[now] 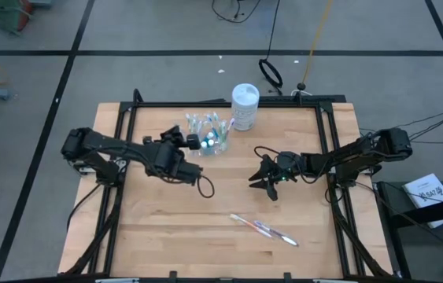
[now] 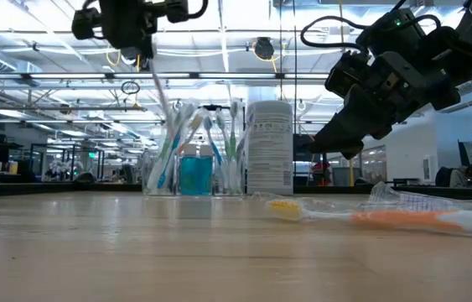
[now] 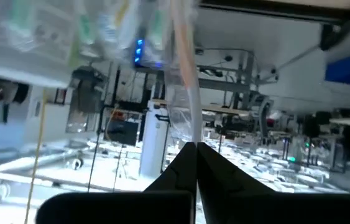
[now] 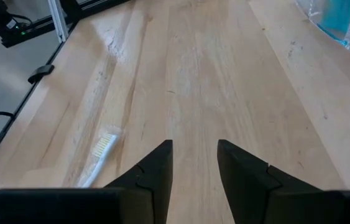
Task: Pick & Place toothbrushing station
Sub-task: Put the orange toothbrush into the transparent organizer
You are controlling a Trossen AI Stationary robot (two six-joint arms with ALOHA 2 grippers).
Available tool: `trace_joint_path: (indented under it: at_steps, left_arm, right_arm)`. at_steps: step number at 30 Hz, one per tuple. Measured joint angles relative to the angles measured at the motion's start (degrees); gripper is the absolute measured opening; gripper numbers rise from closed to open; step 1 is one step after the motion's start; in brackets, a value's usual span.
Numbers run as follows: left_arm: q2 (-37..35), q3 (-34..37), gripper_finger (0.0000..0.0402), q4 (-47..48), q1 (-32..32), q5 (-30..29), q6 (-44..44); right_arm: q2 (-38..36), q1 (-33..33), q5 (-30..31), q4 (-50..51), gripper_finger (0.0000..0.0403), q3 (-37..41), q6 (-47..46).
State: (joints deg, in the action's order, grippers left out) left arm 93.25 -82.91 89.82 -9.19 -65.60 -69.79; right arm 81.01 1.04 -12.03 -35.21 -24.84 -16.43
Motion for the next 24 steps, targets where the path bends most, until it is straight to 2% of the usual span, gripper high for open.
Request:
trace_joint_path:
  at_steps: [7,11,14,17,24]
  left_arm:
    - [0.1,0.0,0.0017,-0.4,1.7,2.7,-7.3]
    - [1.1,0.1,0.0020,-2.8,2.5,8.2,-8.5]
    - [3.1,0.0,0.0019,-3.3,2.8,8.7,-11.2]
    - [5.6,0.1,0.0023,-4.9,3.9,6.6,-8.2]
    - [9.9,0.1,0.0059,-11.2,6.9,6.4,4.8]
  right_arm:
    - [0.0,0.0,0.0,0.0,0.0121,0.0,0.0]
    - [0.0,0.0,0.0,-0.1,0.0121,0.0,0.0]
    - [0.0,0.0,0.0,-0.2,0.0121,0.0,0.0]
    - [0.0,0.0,0.0,-0.2,0.0121,0.0,0.7]
    - [0.0,0.0,0.0,-0.6,0.0121,0.0,3.8]
